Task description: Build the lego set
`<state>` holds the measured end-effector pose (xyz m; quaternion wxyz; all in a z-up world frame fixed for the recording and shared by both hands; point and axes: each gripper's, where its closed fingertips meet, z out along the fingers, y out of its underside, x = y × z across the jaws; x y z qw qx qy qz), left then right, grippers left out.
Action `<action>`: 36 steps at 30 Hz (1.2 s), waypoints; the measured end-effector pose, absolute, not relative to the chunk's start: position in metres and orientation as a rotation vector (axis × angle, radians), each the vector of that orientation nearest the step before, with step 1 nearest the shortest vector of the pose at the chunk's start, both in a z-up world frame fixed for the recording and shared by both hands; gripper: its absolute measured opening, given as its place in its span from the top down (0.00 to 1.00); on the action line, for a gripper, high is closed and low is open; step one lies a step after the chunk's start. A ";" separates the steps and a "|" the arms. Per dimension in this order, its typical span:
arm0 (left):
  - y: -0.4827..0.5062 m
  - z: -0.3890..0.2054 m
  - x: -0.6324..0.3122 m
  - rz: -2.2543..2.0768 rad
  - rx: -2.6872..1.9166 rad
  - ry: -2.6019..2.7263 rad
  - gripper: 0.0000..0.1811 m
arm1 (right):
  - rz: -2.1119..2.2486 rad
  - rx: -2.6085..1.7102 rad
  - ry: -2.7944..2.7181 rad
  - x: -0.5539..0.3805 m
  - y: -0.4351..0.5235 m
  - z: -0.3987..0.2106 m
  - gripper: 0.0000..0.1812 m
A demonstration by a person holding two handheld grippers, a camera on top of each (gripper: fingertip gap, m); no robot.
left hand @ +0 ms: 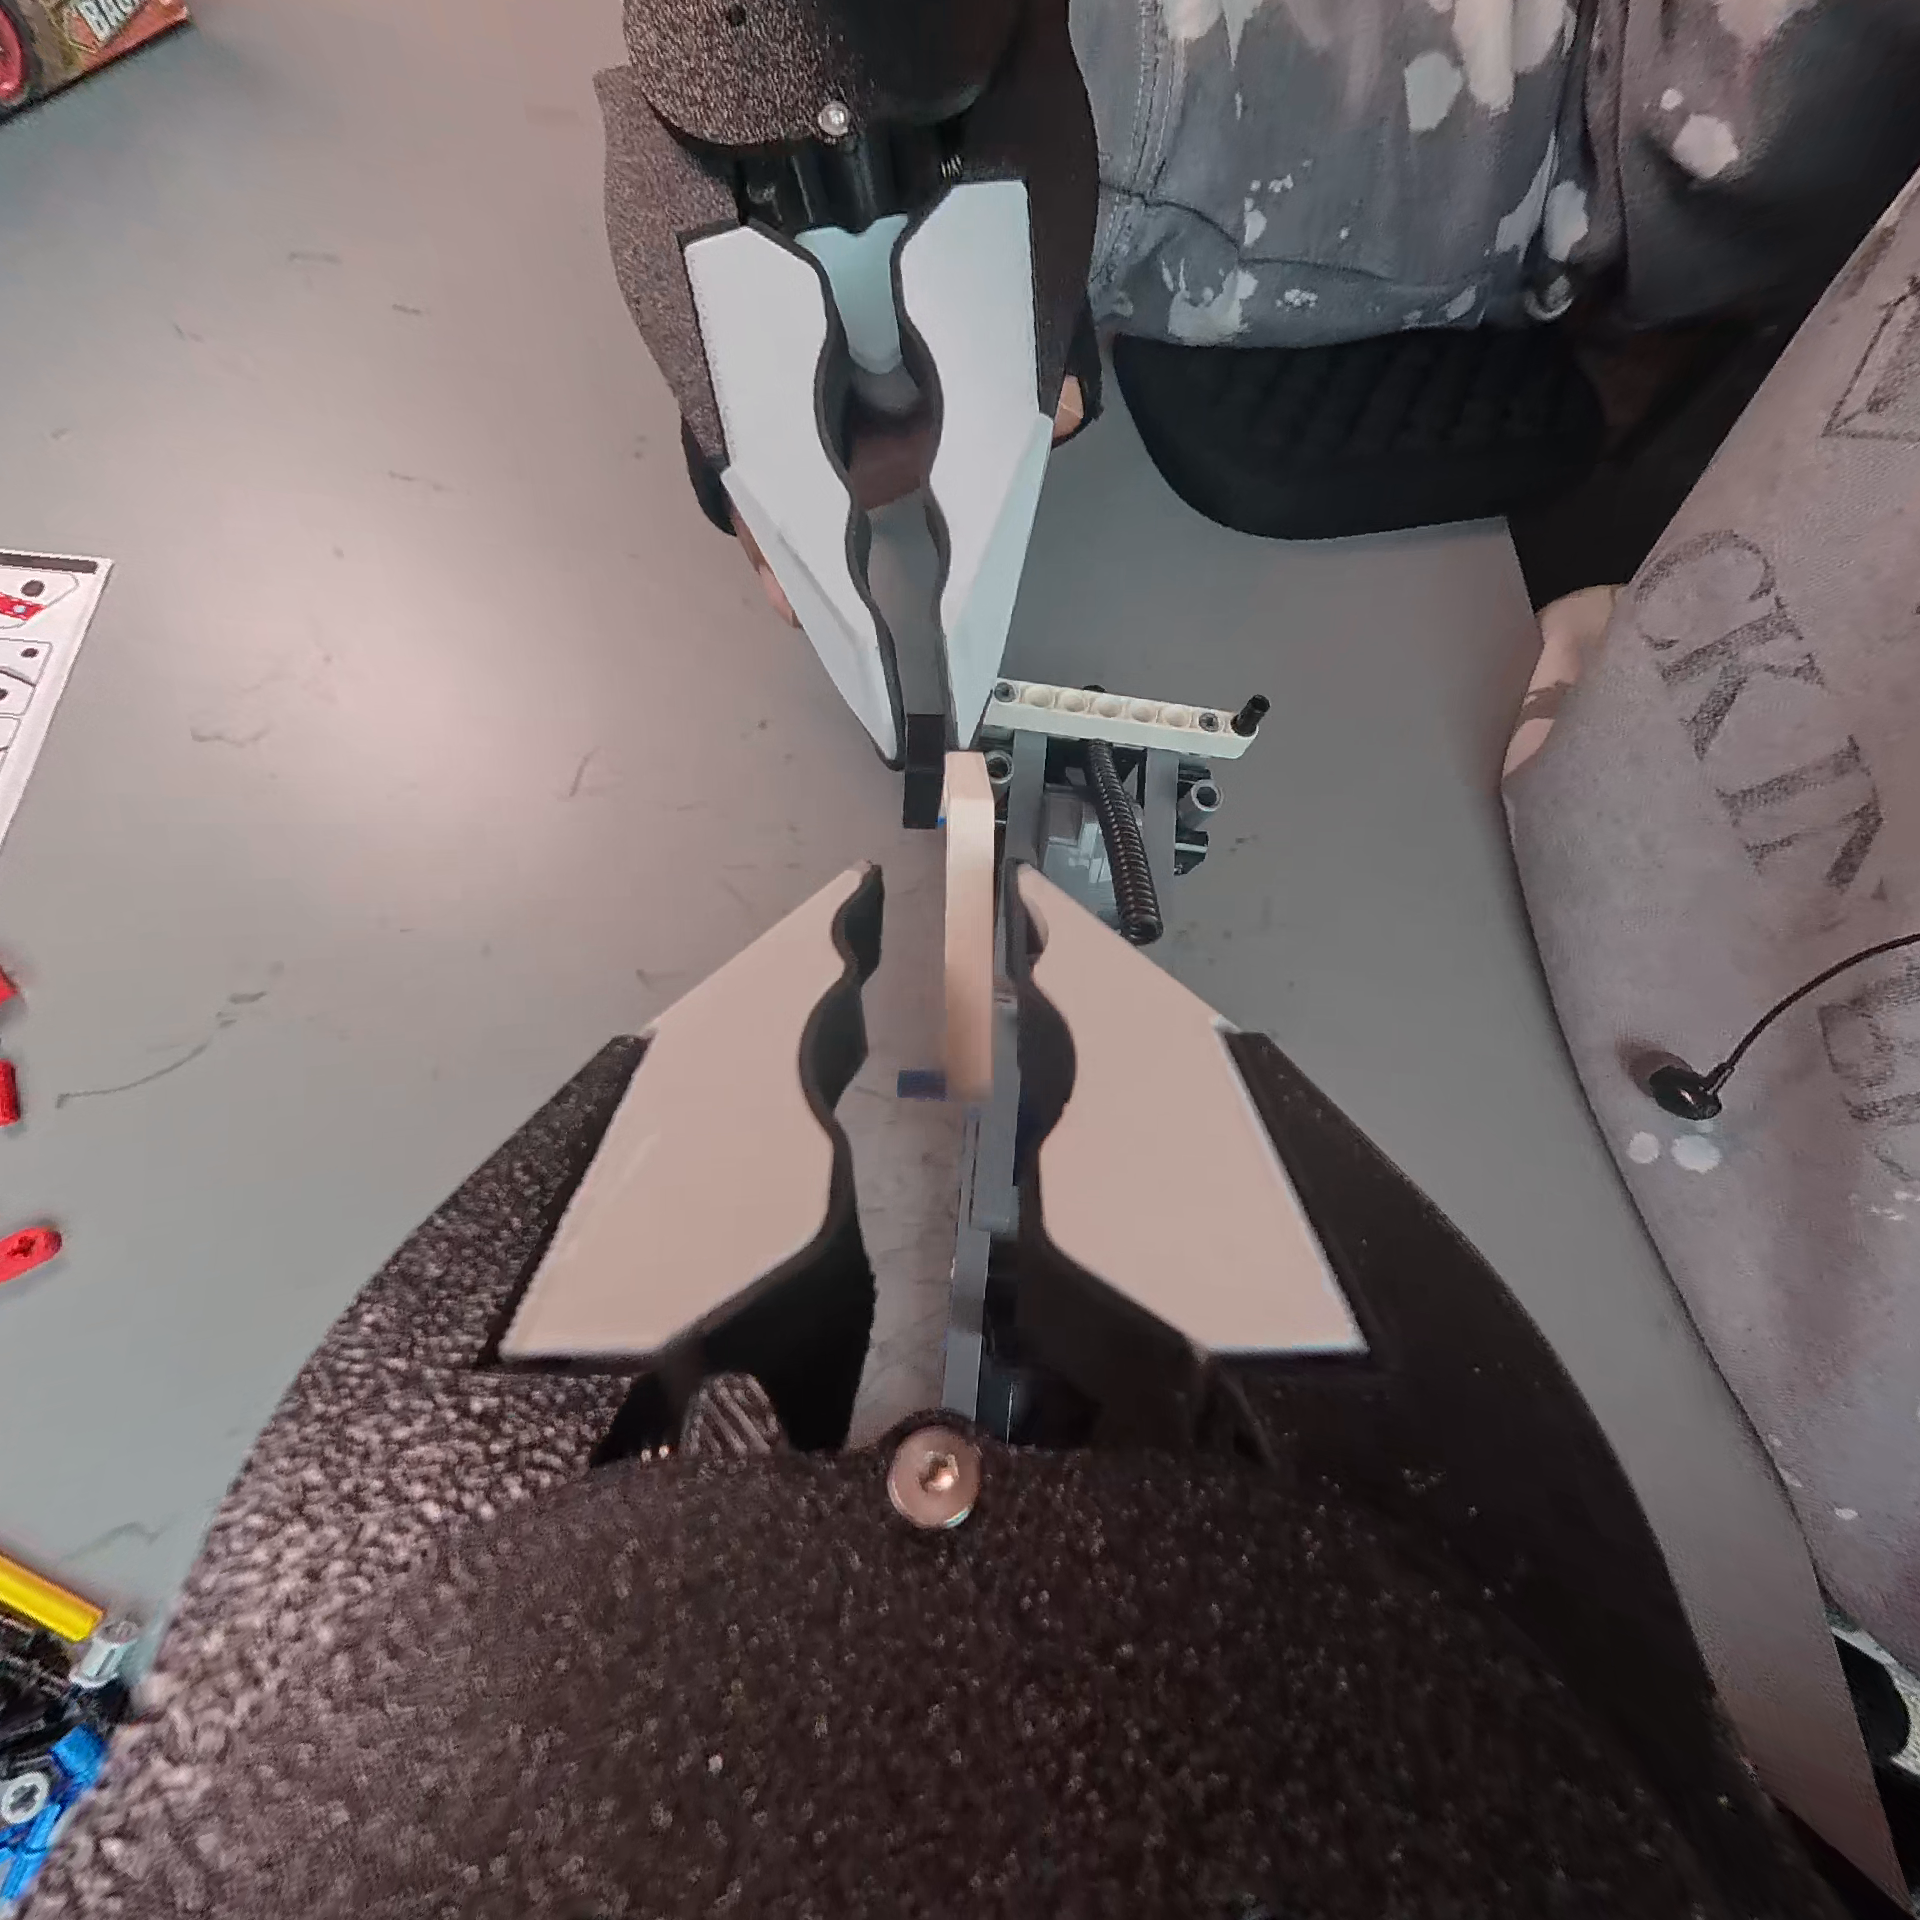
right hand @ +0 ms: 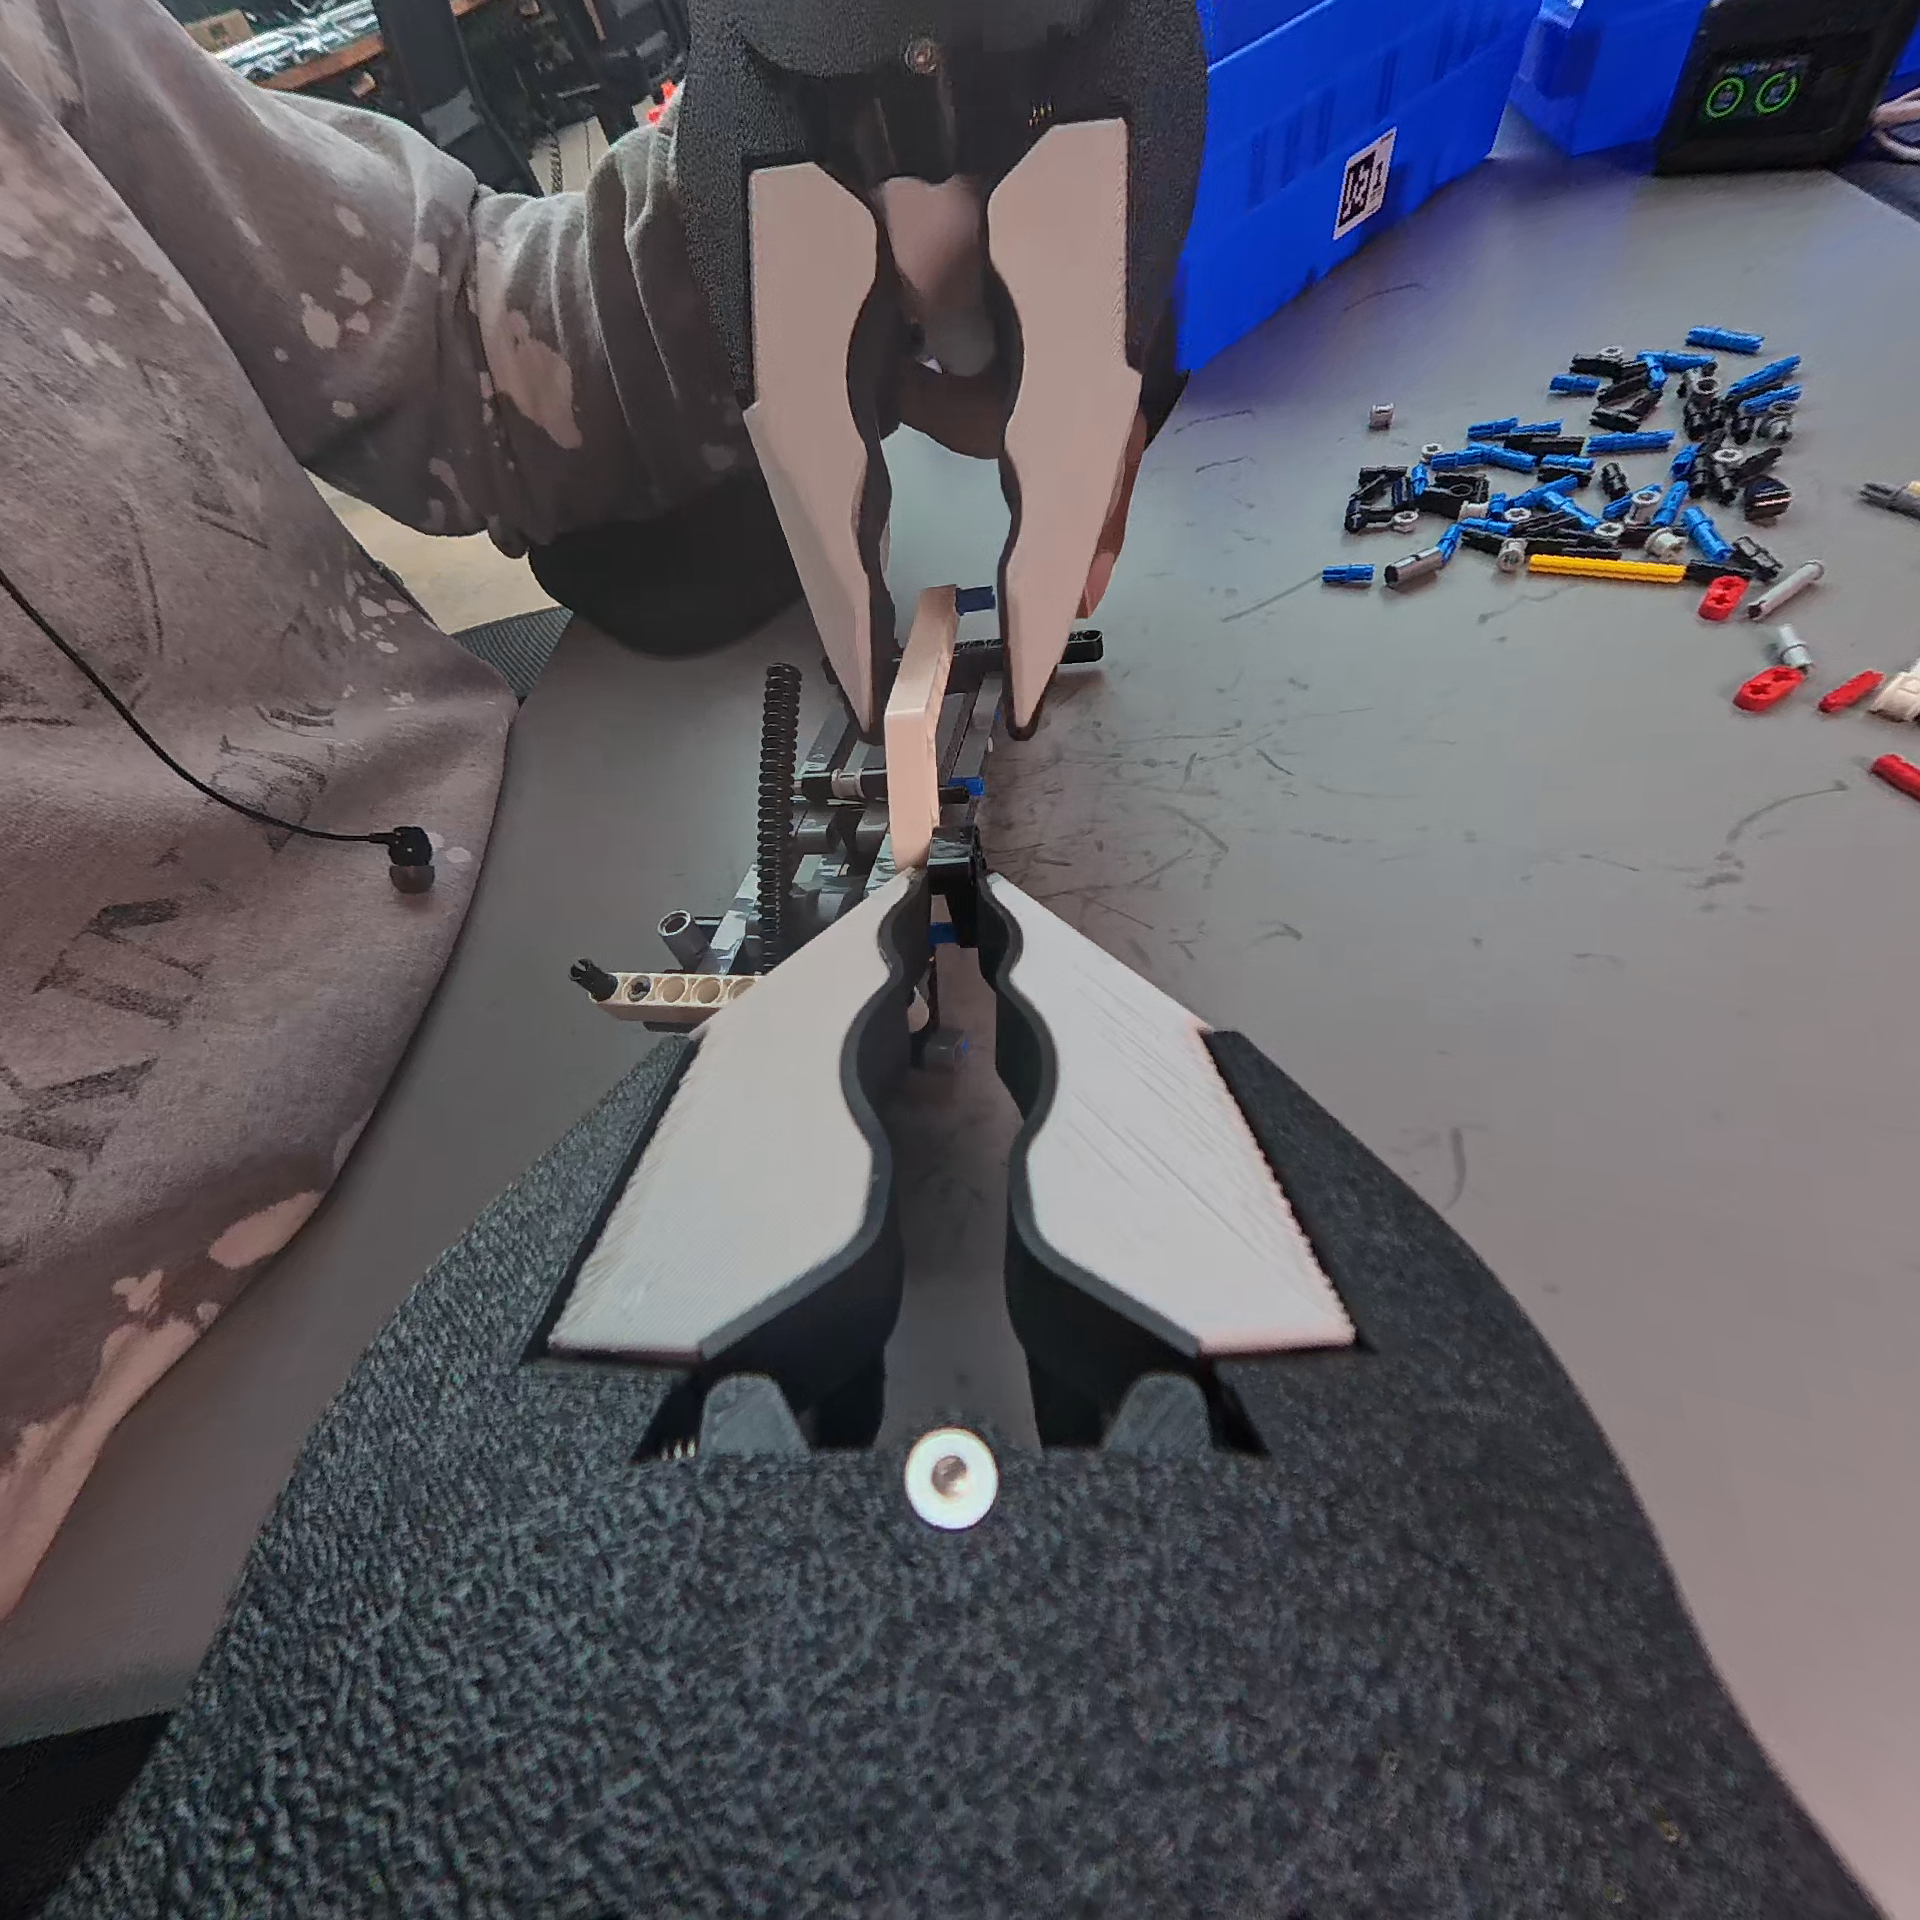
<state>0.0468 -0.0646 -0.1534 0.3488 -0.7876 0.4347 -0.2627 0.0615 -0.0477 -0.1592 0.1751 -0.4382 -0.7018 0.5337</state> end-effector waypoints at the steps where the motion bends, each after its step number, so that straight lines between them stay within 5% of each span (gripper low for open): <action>1: -0.064 -0.155 0.049 -0.674 -2.044 1.137 0.91 | 1.509 -1.243 -1.989 0.062 -0.048 -0.159 0.95; 7: -0.066 -0.157 0.053 -0.668 -2.040 1.173 0.96 | 1.513 -1.290 -1.962 0.065 -0.047 -0.161 0.94; 13: -0.067 -0.158 0.051 -0.683 -2.045 1.180 0.96 | 1.327 -1.238 -2.118 0.100 -0.069 -0.164 0.49; 16: -0.067 -0.159 0.051 -0.702 -2.043 1.185 0.96 | 1.160 -1.281 -2.038 0.093 -0.077 -0.175 0.35; 19: -0.067 -0.158 0.052 -0.729 -2.031 1.183 0.96 | 1.057 -1.301 -1.968 0.080 -0.080 -0.188 0.34; 25: -0.070 -0.159 0.053 -0.723 -2.027 1.192 0.96 | 1.056 -1.228 -2.034 0.071 -0.088 -0.197 0.48; 36: -0.073 -0.156 0.053 -0.753 -2.016 1.183 0.96 | 1.079 -1.197 -2.030 0.071 -0.088 -0.194 0.50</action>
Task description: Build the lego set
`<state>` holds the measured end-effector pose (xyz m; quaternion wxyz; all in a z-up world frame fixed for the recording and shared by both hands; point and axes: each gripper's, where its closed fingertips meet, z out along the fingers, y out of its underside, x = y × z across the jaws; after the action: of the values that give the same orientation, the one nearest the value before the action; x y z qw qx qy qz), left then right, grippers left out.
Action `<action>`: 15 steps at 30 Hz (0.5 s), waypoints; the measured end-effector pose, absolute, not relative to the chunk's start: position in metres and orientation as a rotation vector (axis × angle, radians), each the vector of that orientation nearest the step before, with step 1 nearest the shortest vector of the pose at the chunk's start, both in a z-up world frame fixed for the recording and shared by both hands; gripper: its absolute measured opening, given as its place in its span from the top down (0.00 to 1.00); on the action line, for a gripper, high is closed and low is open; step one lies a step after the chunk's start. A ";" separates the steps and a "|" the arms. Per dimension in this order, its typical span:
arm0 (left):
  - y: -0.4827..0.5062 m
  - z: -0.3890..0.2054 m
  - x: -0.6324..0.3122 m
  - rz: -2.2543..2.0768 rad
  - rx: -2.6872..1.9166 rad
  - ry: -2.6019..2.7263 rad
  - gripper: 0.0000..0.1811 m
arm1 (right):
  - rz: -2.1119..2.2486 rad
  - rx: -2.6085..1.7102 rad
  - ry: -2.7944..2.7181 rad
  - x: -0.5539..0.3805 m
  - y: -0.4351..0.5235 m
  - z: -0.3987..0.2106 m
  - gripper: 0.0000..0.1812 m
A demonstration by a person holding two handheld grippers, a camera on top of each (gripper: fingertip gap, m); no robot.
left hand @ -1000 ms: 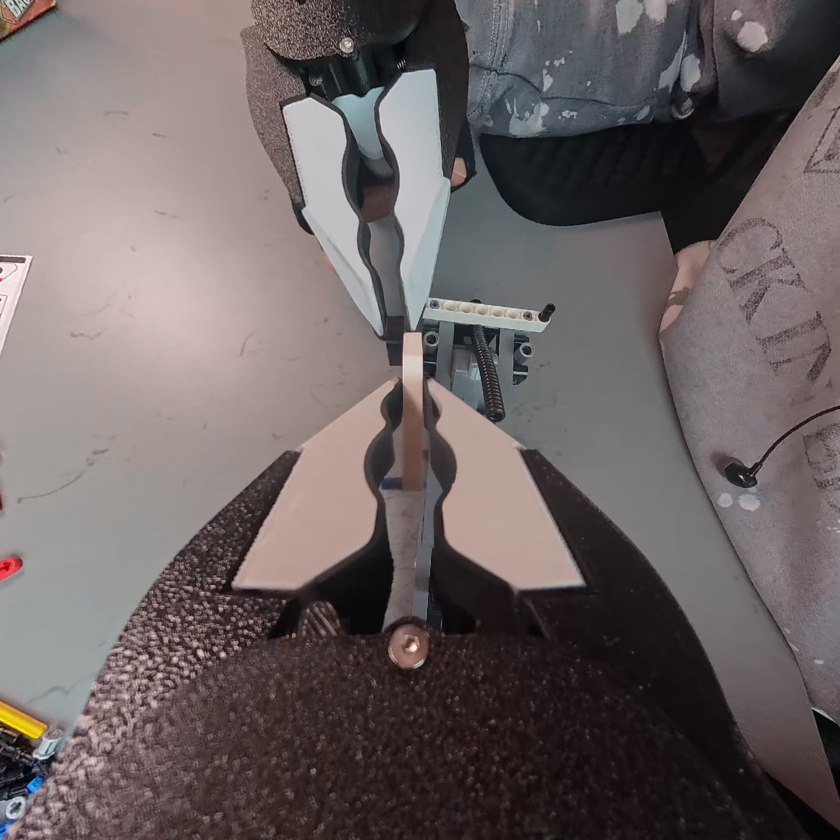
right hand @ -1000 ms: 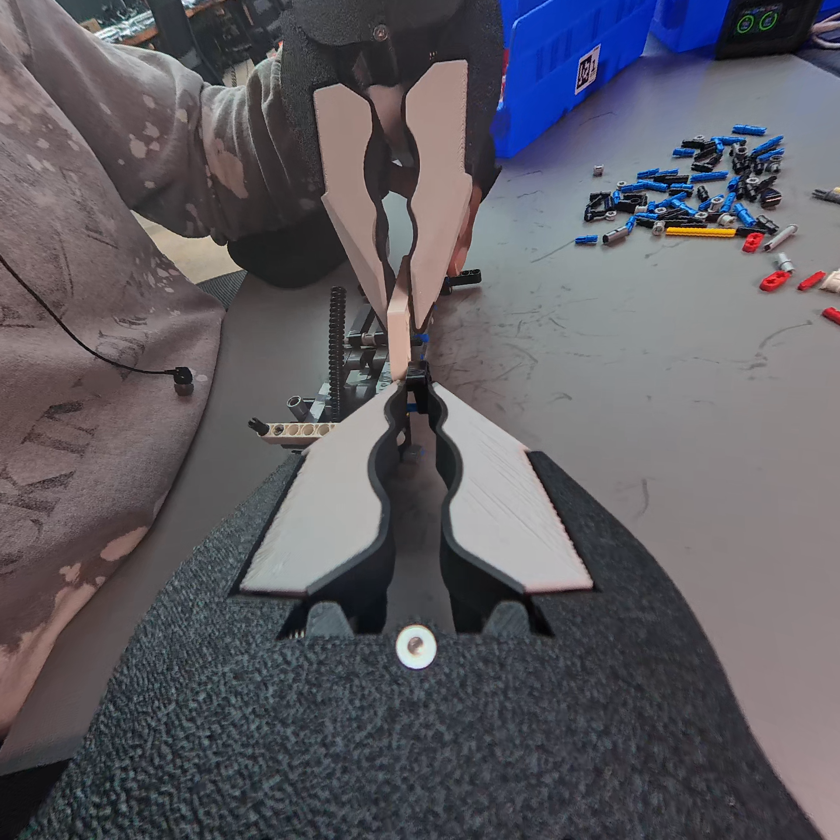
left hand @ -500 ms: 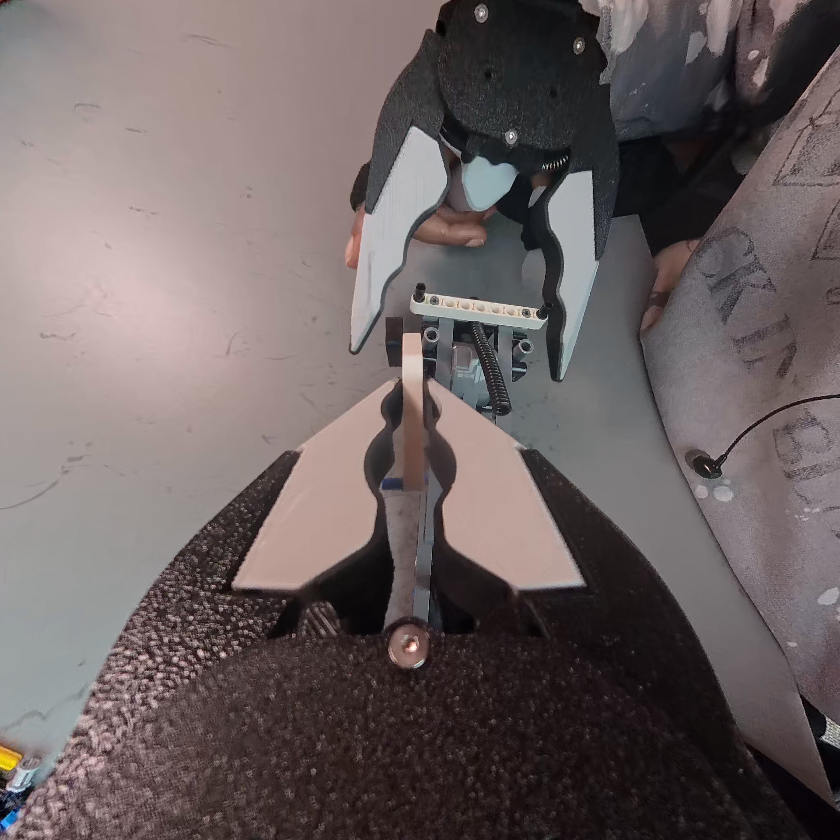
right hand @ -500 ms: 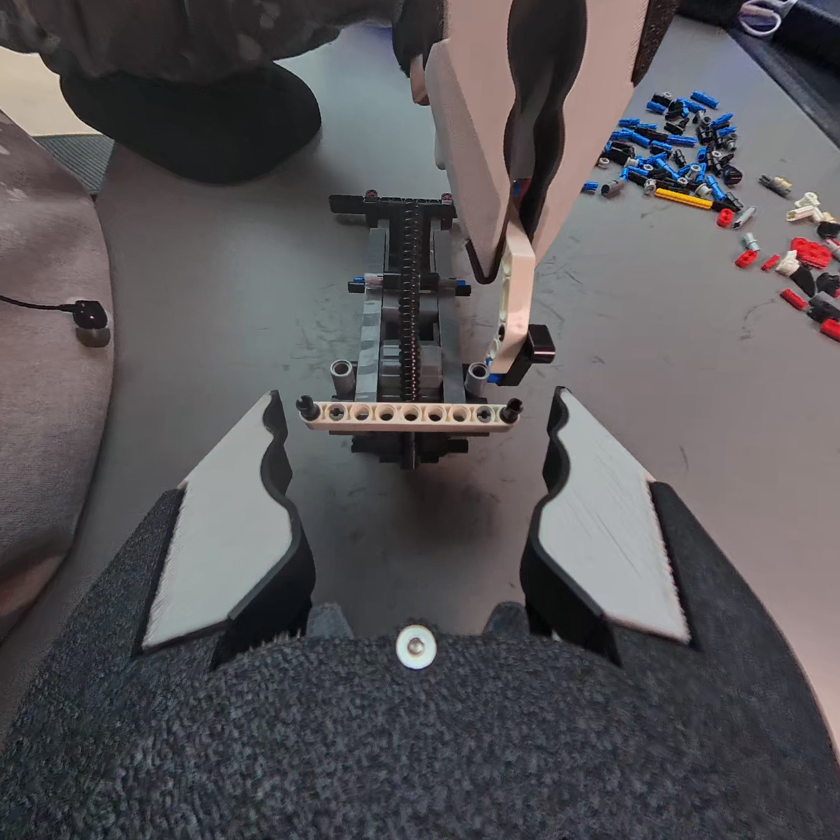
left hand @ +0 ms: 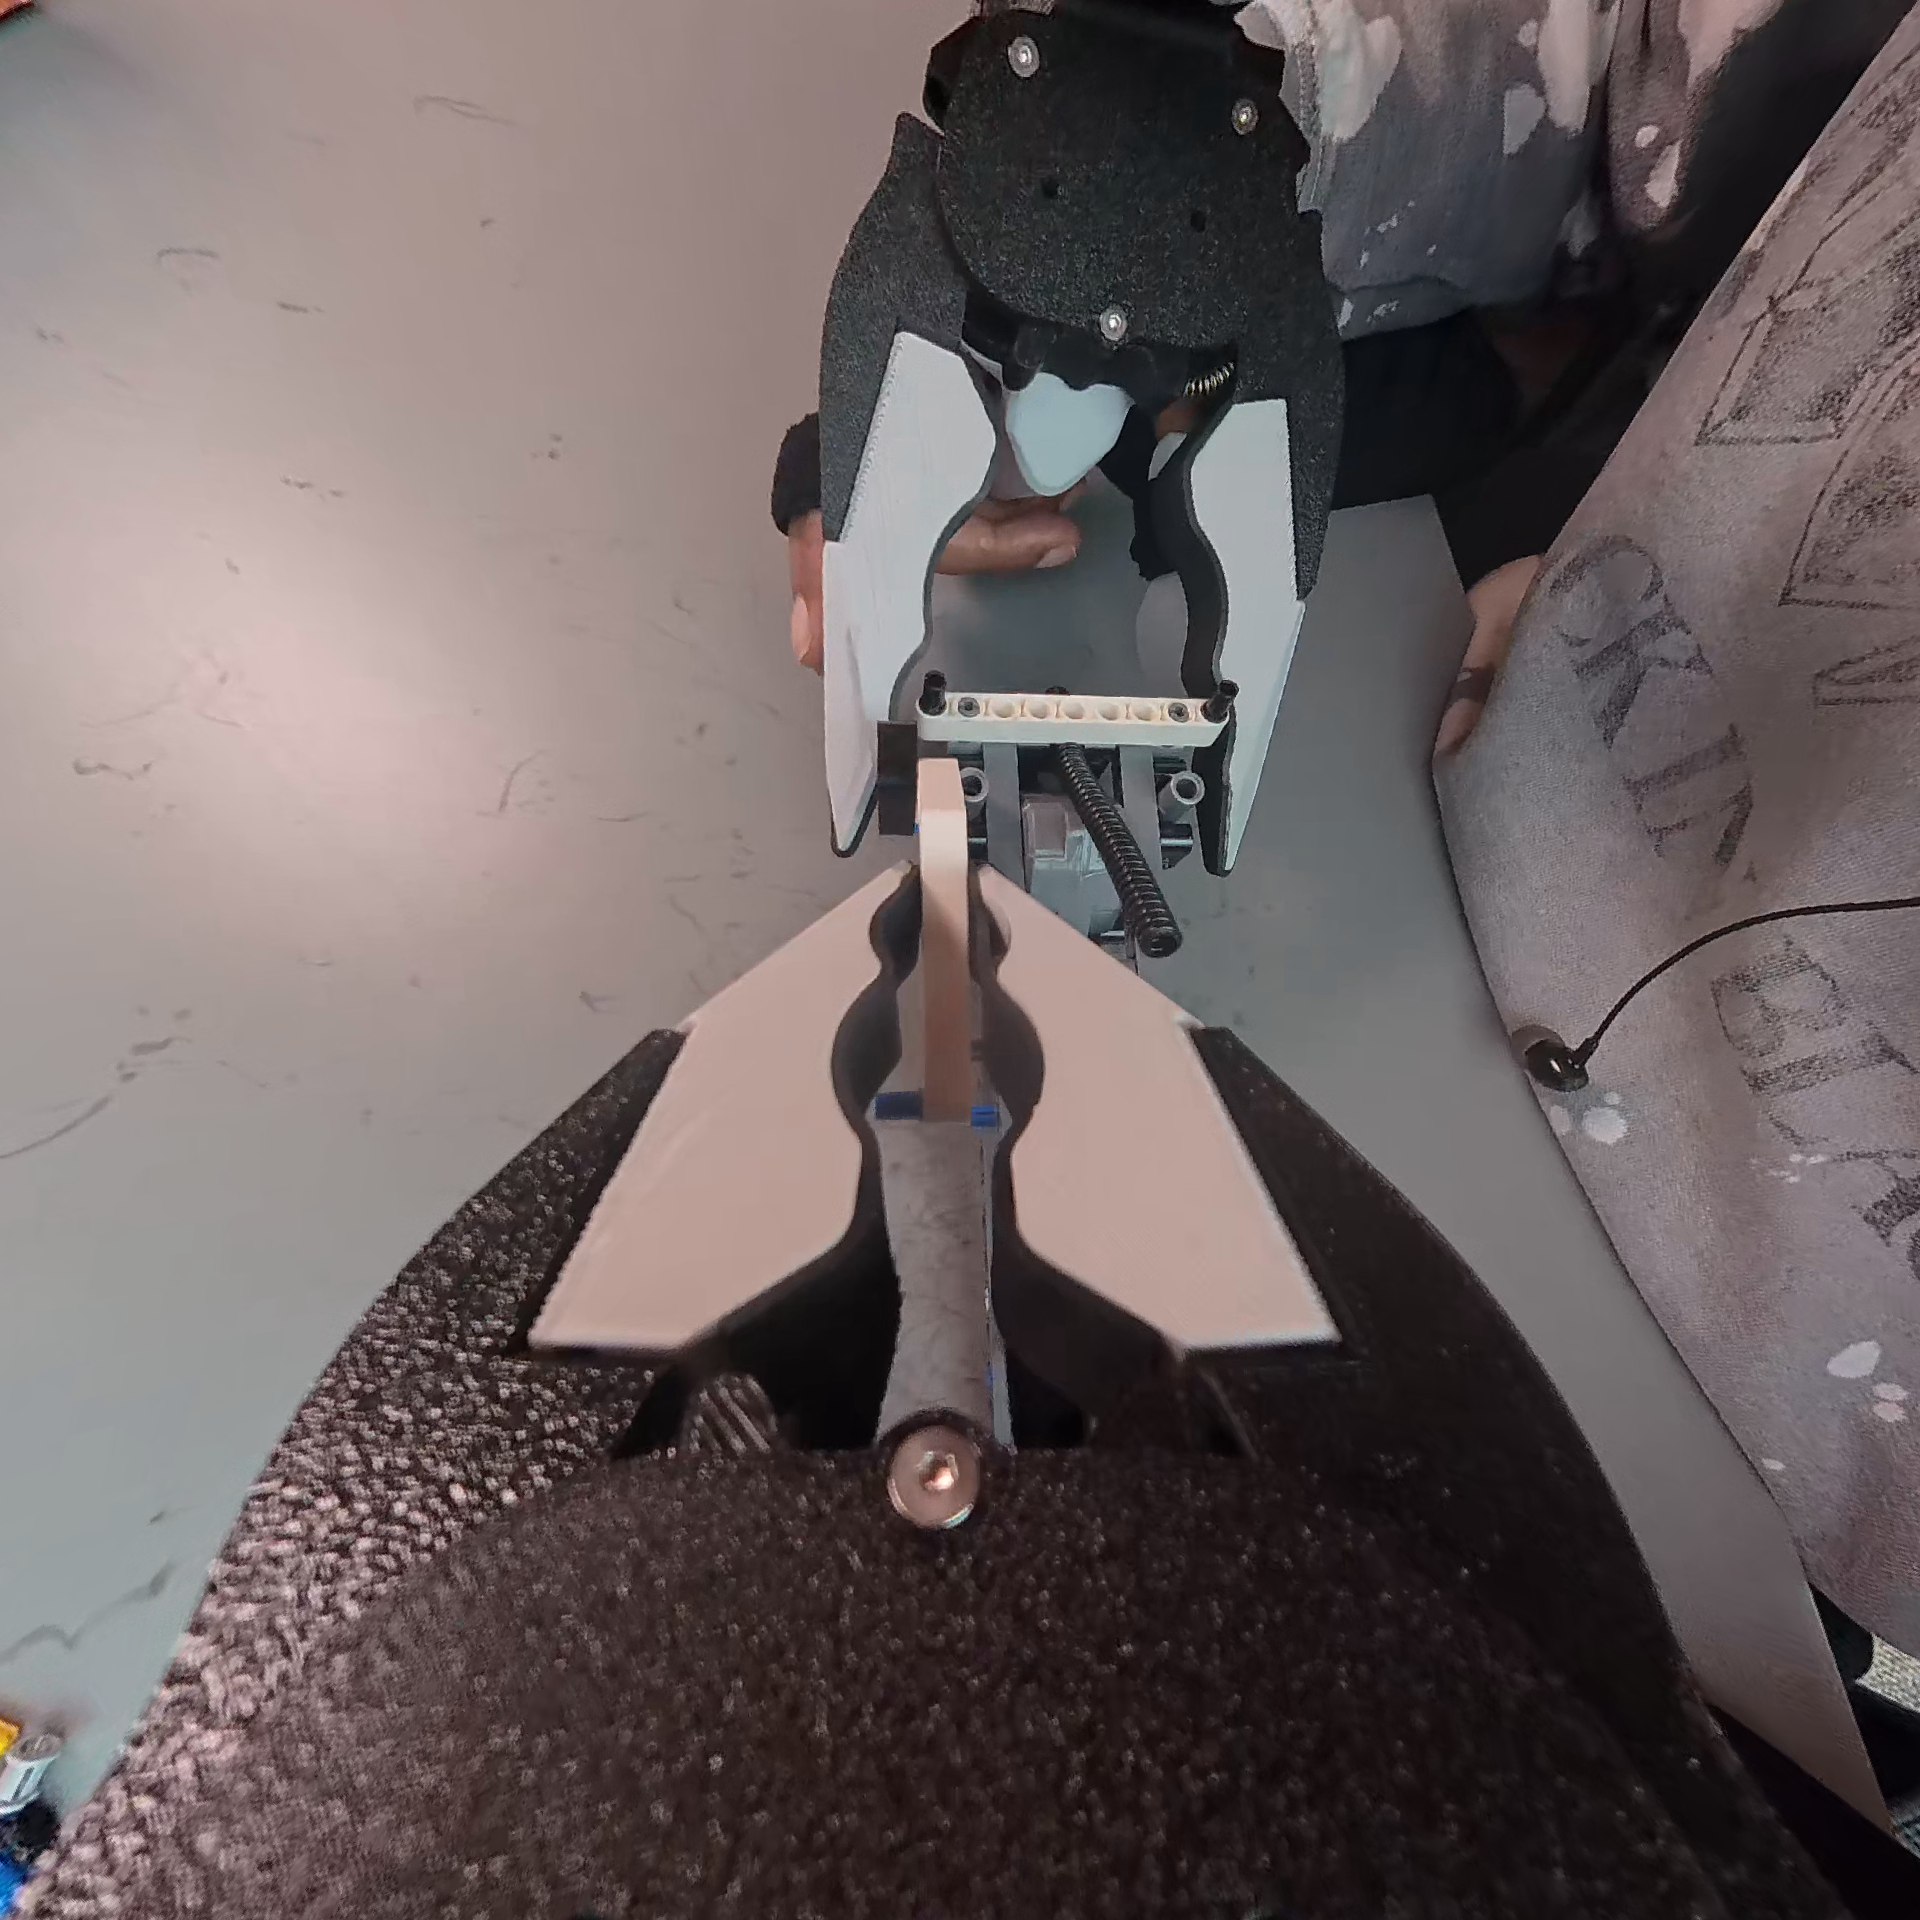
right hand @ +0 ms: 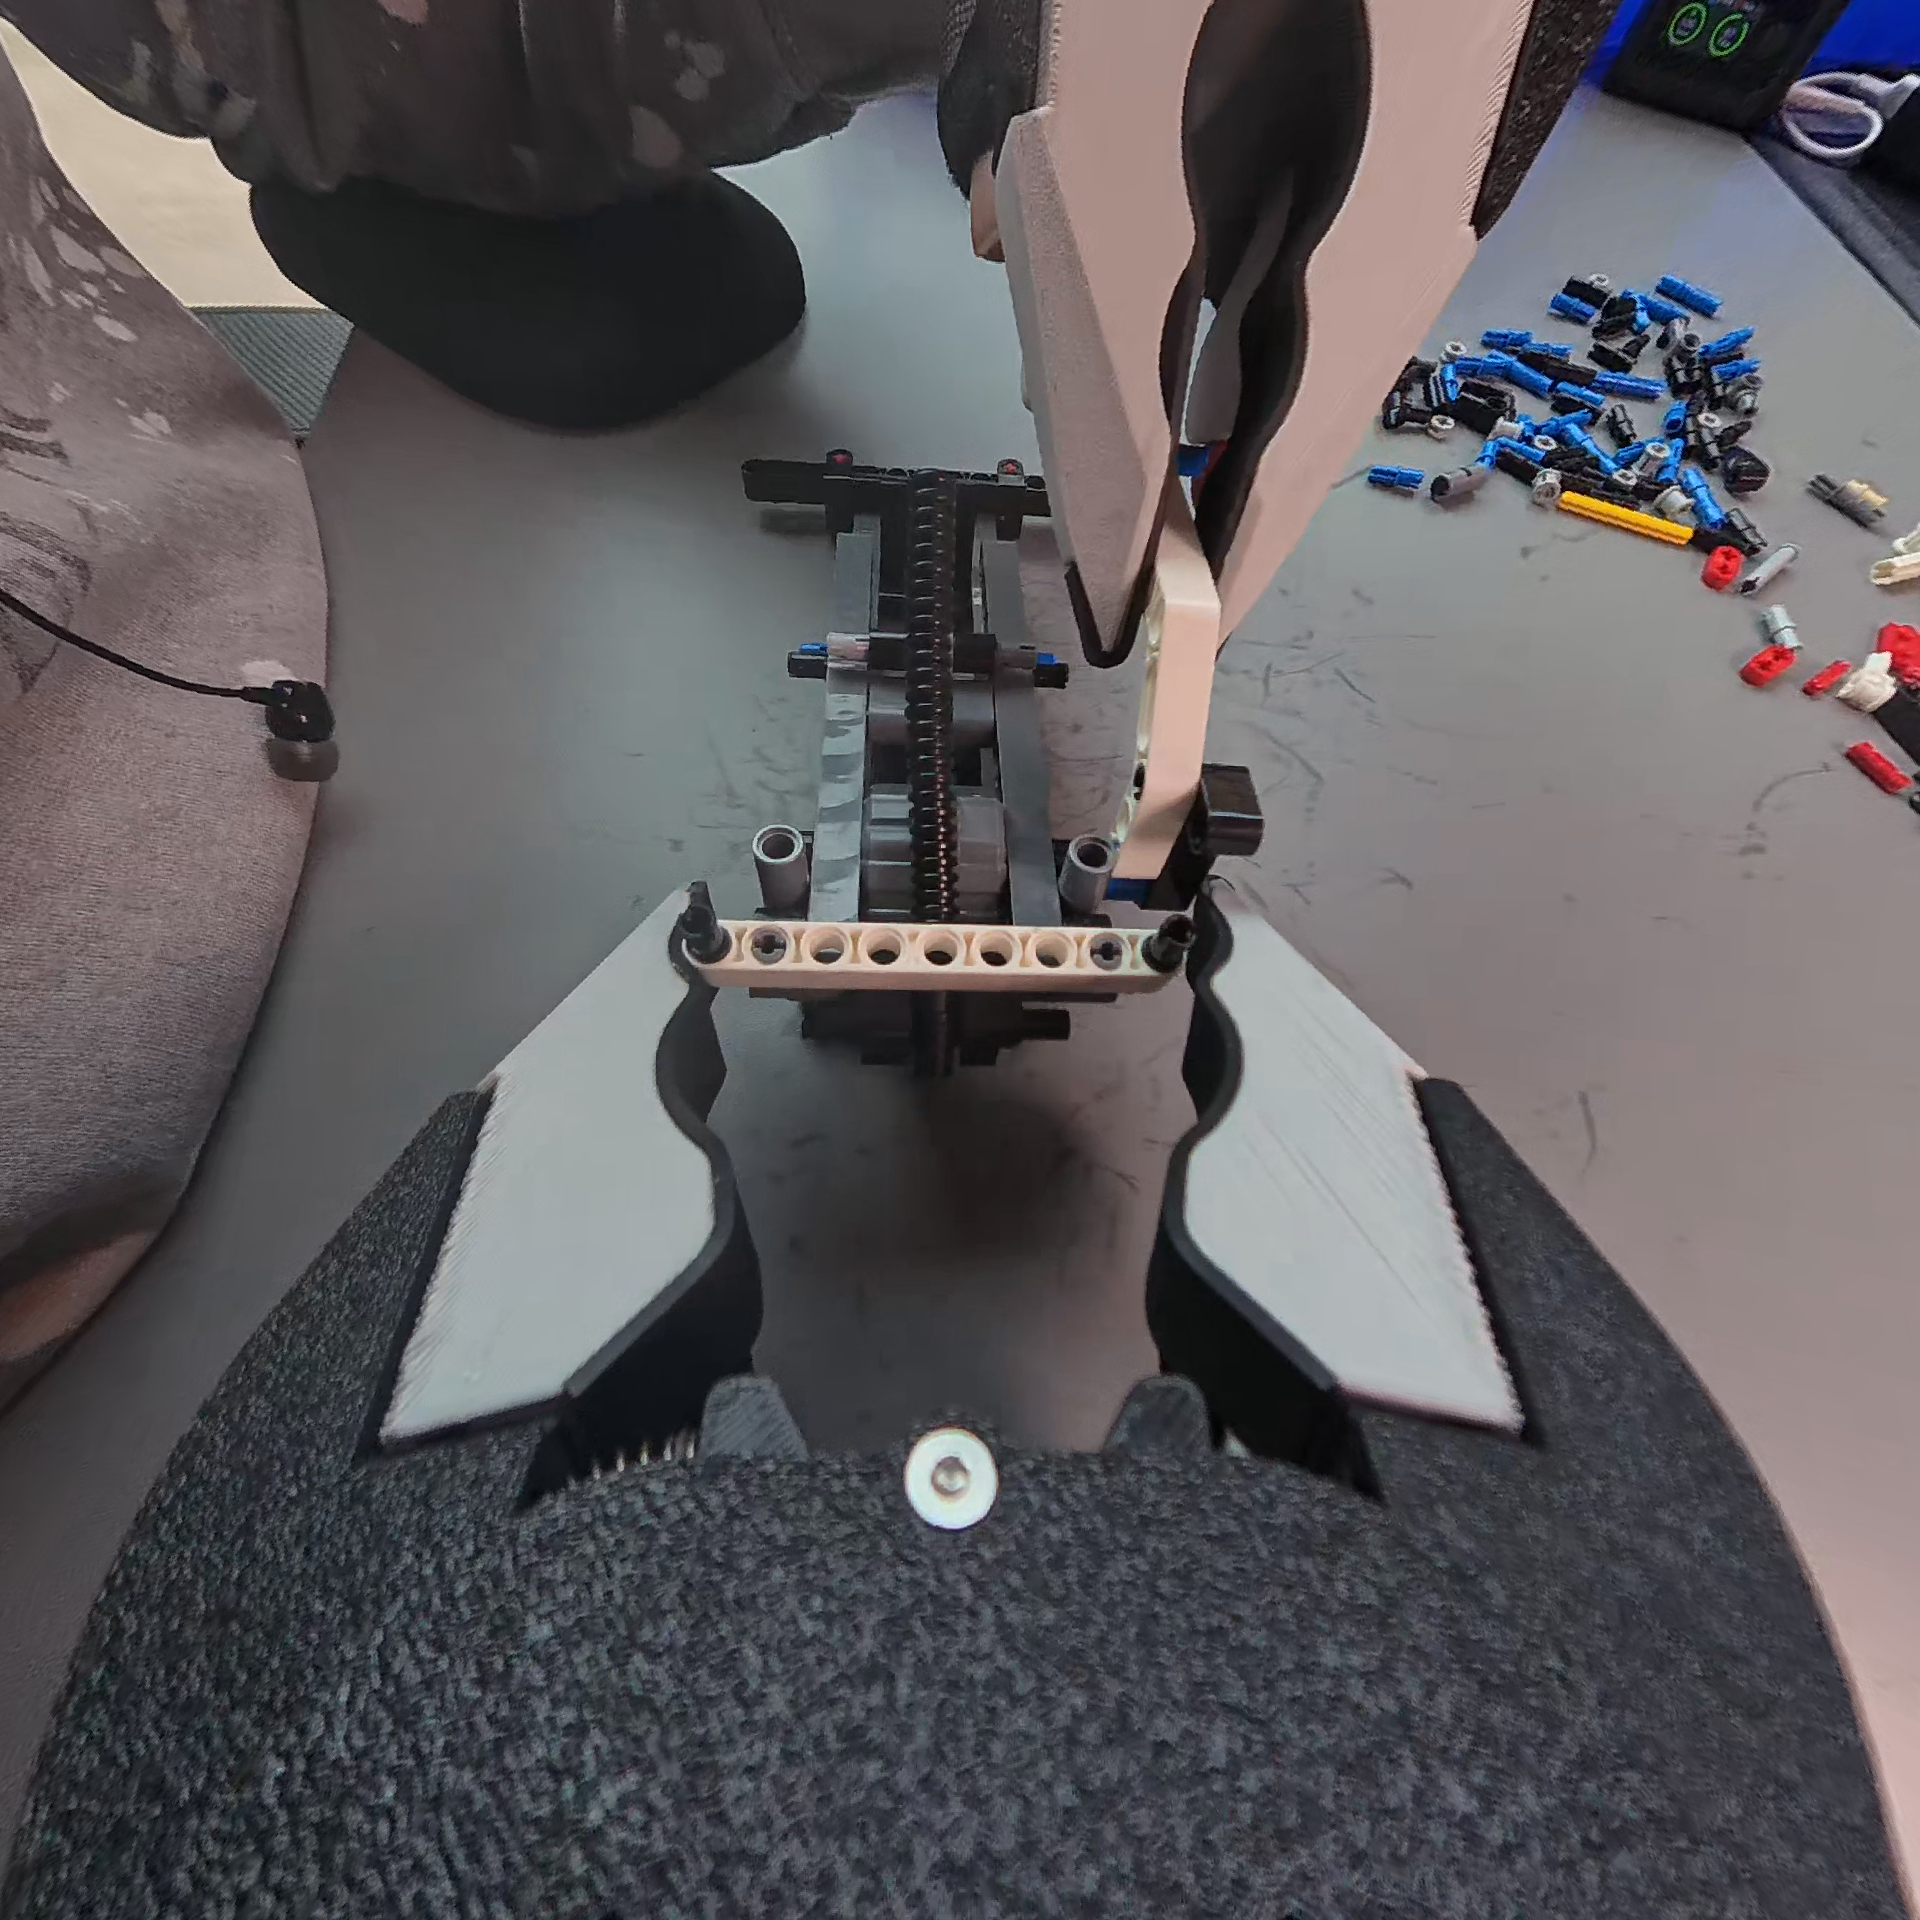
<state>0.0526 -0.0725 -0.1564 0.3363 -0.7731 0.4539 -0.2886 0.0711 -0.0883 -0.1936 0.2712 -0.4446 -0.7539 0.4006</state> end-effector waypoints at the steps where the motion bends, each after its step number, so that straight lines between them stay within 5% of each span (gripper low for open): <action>1: -0.073 -0.157 0.052 -0.755 -2.020 1.180 0.96 | 1.080 -1.194 -2.037 0.071 -0.089 -0.194 0.50; 15: -0.074 -0.159 0.046 -0.791 -2.054 1.124 0.96 | 1.111 -1.153 -2.113 0.069 -0.094 -0.194 0.48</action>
<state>0.0464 -0.0741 -0.1595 0.3290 -0.7849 0.4294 -0.3023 0.0685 -0.0935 -0.1944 0.2430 -0.4218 -0.7732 0.4064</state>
